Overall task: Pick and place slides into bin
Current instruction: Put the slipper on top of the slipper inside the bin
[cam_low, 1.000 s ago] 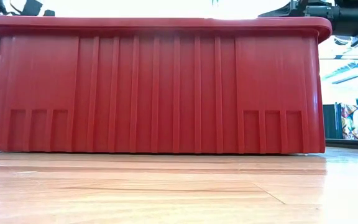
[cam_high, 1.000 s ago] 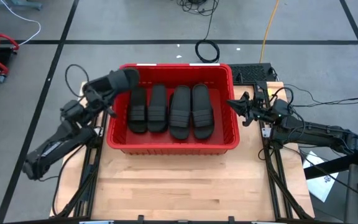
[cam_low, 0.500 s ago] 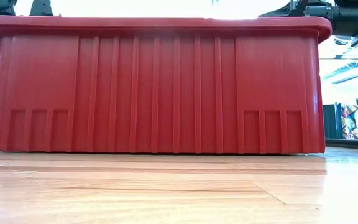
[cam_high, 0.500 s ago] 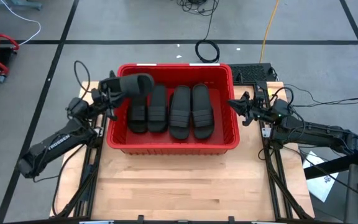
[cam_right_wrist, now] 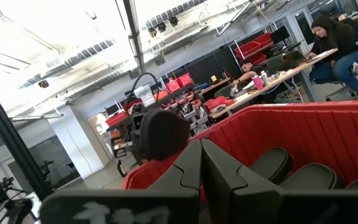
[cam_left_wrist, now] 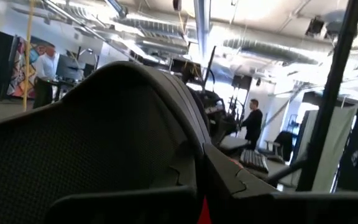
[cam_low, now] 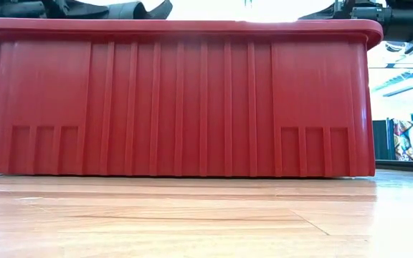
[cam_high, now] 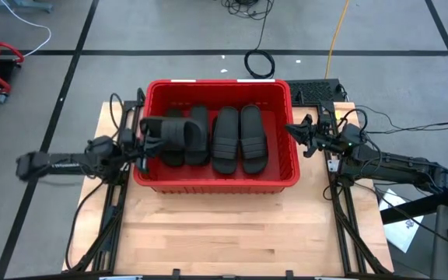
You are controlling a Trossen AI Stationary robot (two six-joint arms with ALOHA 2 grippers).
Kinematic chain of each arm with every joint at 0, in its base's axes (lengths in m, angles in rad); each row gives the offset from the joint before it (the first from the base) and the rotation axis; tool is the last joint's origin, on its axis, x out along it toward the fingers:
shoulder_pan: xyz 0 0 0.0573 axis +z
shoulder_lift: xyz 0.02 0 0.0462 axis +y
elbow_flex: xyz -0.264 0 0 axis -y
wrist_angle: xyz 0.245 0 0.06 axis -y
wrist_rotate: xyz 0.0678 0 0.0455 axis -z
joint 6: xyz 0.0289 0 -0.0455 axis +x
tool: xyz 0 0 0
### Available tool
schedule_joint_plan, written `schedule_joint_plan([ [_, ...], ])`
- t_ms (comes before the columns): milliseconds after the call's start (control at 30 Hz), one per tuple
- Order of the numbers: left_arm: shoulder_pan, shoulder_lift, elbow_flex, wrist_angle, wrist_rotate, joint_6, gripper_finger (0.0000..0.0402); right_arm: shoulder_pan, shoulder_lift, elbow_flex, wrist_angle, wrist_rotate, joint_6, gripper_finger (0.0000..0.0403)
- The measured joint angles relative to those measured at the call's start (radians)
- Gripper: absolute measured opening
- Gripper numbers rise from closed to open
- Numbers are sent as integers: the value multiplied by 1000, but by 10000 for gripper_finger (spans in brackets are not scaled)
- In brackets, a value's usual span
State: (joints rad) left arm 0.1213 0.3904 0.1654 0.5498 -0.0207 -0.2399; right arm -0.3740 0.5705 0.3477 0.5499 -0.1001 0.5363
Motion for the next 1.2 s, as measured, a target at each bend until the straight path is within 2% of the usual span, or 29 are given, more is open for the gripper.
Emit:
schedule_joint_plan([
  [100,-148,0,2,-27,-159,74,0,0,0,0,0,0,-1,0],
  [200,-211,0,52,-120,-262,121,0,0,0,0,0,-1,-1,0],
  [267,-212,-1,132,-290,-287,95,0,0,0,0,0,-4,-1,0],
  [367,-211,20,301,-693,-283,41,0,0,0,0,1,-5,1,0],
  [533,-211,109,583,-1193,-218,38,0,0,0,0,0,-5,-13,0],
  [733,-168,191,796,-1483,-106,120,0,0,0,0,-1,-8,-52,0],
  [967,-37,322,859,-1661,180,289,0,0,0,0,-6,-9,-73,0],
  [1200,139,447,859,-1685,346,575,0,0,0,0,-5,-36,-66,0],
])
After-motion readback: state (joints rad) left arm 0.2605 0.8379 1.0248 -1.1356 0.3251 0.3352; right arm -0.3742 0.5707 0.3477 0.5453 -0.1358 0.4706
